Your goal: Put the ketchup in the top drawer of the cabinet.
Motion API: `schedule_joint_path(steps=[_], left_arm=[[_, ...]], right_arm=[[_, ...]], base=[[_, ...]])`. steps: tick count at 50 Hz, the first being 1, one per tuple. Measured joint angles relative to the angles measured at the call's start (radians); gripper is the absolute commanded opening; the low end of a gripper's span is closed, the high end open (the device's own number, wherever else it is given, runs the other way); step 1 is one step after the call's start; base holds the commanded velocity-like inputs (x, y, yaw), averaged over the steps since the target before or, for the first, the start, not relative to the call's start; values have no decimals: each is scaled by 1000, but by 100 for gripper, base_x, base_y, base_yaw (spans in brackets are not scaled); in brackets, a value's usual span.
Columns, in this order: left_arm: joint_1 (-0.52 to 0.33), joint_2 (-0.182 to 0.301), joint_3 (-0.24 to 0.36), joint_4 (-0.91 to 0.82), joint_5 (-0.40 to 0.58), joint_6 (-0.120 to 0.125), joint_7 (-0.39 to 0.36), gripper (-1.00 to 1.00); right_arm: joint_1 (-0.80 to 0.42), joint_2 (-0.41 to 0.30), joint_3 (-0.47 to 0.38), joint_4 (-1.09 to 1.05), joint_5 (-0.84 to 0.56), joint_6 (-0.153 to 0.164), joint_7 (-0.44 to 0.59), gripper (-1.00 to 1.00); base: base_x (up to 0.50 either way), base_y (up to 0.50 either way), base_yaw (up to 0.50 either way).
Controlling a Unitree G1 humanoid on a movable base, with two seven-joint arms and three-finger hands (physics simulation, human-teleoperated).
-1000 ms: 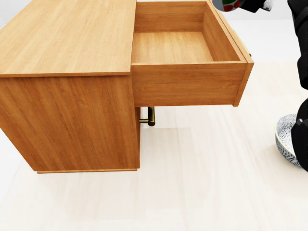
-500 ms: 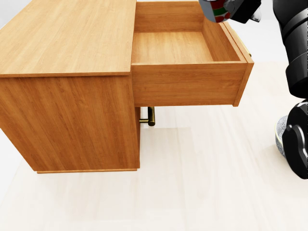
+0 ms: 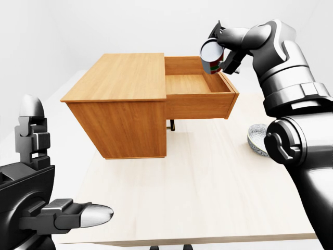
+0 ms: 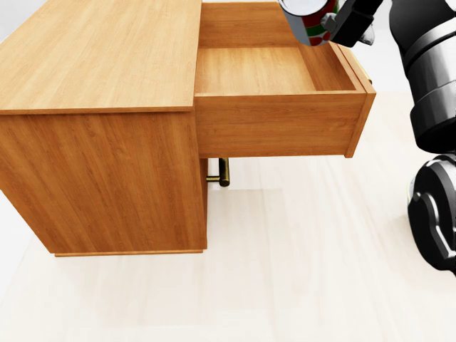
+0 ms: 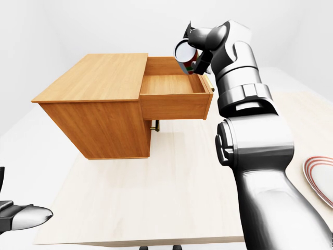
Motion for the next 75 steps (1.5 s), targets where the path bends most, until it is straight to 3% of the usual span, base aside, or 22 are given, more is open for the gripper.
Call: schedule_joint_path(steps=[55, 75], left_arm=[[-10, 14, 29, 0, -37, 0, 16, 100], [-2, 7, 15, 0, -22, 0, 9, 100]], right_arm=[[86, 64, 12, 3, 11, 0, 0, -100], [96, 58, 15, 3, 6, 0, 0, -100]], base=[[0, 0, 0], [0, 0, 0]])
